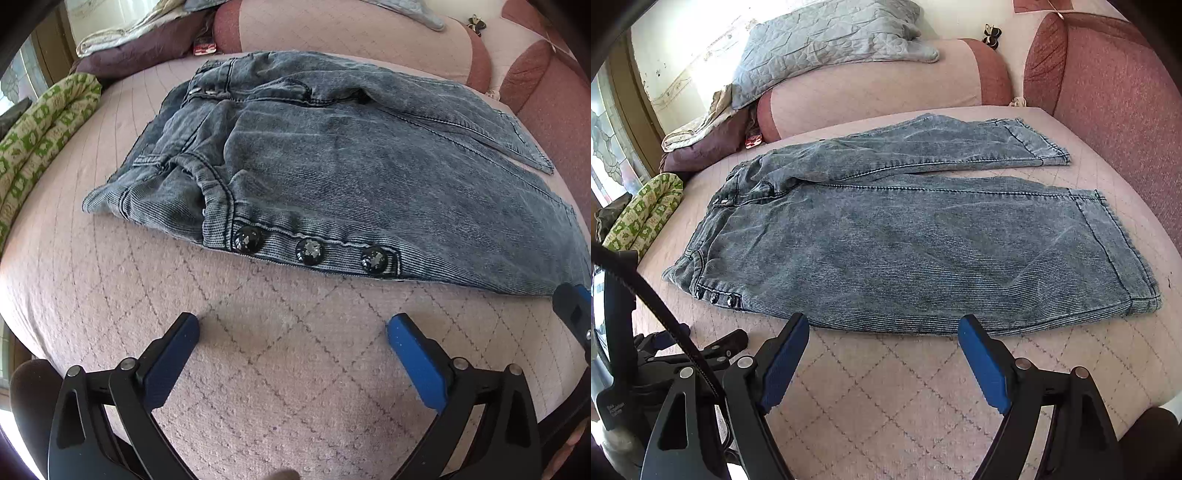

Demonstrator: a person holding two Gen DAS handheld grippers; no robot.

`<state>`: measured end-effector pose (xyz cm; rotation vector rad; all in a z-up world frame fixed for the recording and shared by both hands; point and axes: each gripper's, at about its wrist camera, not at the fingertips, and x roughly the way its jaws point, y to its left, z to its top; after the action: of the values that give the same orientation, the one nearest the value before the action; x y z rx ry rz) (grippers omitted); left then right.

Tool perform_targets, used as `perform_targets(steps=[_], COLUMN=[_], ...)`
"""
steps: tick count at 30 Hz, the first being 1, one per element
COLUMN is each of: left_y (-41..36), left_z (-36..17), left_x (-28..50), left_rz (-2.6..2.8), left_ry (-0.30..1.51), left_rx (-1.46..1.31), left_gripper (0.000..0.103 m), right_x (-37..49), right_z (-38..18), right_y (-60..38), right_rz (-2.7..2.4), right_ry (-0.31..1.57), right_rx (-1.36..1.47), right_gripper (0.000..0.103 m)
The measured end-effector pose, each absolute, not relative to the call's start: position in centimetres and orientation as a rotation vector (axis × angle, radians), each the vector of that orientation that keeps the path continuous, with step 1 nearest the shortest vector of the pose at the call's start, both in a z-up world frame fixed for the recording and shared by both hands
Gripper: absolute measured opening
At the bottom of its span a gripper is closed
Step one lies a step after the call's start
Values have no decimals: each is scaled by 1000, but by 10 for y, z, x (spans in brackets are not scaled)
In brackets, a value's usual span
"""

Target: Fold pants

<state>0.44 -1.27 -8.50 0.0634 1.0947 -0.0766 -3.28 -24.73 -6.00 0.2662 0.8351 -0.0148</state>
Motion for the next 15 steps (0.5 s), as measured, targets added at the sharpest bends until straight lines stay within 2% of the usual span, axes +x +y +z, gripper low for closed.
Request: perform_targets(steps=[7,10,12,15], left_y=[-16,-17,-12,-2], left_z=[-86,-79,-61,-4], left_x=[0,1,2,-1], left_rz=[-76,-106,-104,-132], left_ry=[1067,1111,1128,1074], left_rx=[92,106,89,54], left_gripper=[103,102,96,96], right_x=[-33,-35,-37,-40], right_z=[-59,-56,-53,-47], right_y=[-249,-250,-253,-260], right_rz=[-14,-15,-18,-35], right_ry=[833,827,820,806], right_rx=[267,266,267,271], right_gripper=[87,87,87,87])
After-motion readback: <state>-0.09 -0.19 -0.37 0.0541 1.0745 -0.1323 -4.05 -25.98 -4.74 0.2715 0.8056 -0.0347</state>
